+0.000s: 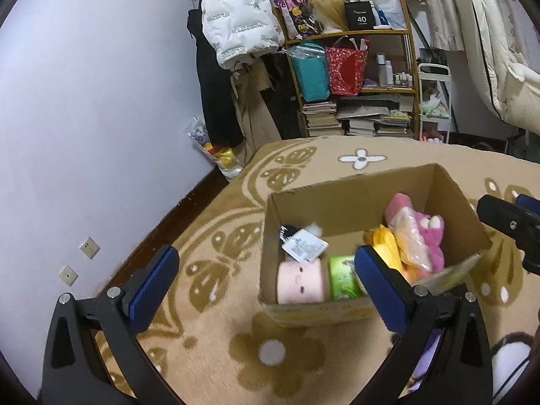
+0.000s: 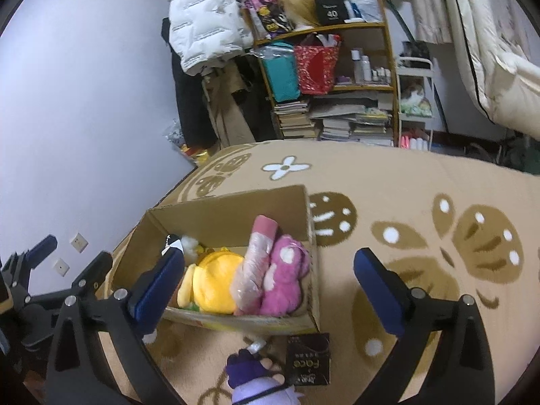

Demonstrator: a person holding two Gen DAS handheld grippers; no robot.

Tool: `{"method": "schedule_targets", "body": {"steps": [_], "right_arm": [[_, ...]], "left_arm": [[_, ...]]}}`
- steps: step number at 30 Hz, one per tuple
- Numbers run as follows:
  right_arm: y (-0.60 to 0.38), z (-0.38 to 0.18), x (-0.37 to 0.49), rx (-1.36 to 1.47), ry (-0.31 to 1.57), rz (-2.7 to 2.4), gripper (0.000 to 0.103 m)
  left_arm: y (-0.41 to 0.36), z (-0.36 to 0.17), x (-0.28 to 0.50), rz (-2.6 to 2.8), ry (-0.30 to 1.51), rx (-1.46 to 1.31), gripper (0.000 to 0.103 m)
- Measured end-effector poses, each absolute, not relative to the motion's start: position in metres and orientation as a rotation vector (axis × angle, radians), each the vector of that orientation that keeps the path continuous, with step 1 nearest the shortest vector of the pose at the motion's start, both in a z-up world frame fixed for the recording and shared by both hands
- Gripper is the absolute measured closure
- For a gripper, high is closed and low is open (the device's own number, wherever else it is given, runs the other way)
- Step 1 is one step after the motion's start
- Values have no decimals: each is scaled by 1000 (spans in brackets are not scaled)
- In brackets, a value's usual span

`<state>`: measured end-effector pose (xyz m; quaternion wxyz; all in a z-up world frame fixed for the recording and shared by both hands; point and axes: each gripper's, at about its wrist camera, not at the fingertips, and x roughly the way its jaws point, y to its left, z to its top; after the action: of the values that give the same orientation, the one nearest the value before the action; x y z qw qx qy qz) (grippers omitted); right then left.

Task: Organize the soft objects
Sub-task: 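Move both grippers down toward the purple plush and black box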

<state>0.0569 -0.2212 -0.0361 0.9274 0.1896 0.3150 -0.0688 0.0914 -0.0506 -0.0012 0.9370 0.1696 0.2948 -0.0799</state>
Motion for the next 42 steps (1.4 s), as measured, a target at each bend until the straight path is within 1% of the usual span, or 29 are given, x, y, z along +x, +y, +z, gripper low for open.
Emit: {"method": "schedule_targets", "body": {"steps": [6,14,23,29,31,35,37,38,42], "right_arm": [[-222,-41,42,423,659,-149,0],[-226,-47,33,425,685,-160,0],[-228,-74,35,440,798,-182,0],[-223,-90,41,435,879,-161,7],[-223,-96,43,444,906,-158,11],[-228,-105,47,479,933,-160,12],[-231,-110,49,499,947,-160,18],[-232,-113,51,511,960,-158,19],[-234,-122,54,541,996,-136,20]], "left_arm": [[-56,1,79,-190,622,358,0],[-52,-6,70,-248,728,305,0],[-53,-24,67,-275,829,222,0],[-57,-40,73,-299,903,177,0],[-59,-44,75,-307,924,166,0],[-64,-53,79,-312,956,157,0],[-66,-56,80,-312,962,163,0],[-68,-58,80,-313,966,170,0],[-76,-64,83,-319,978,193,0]]}}
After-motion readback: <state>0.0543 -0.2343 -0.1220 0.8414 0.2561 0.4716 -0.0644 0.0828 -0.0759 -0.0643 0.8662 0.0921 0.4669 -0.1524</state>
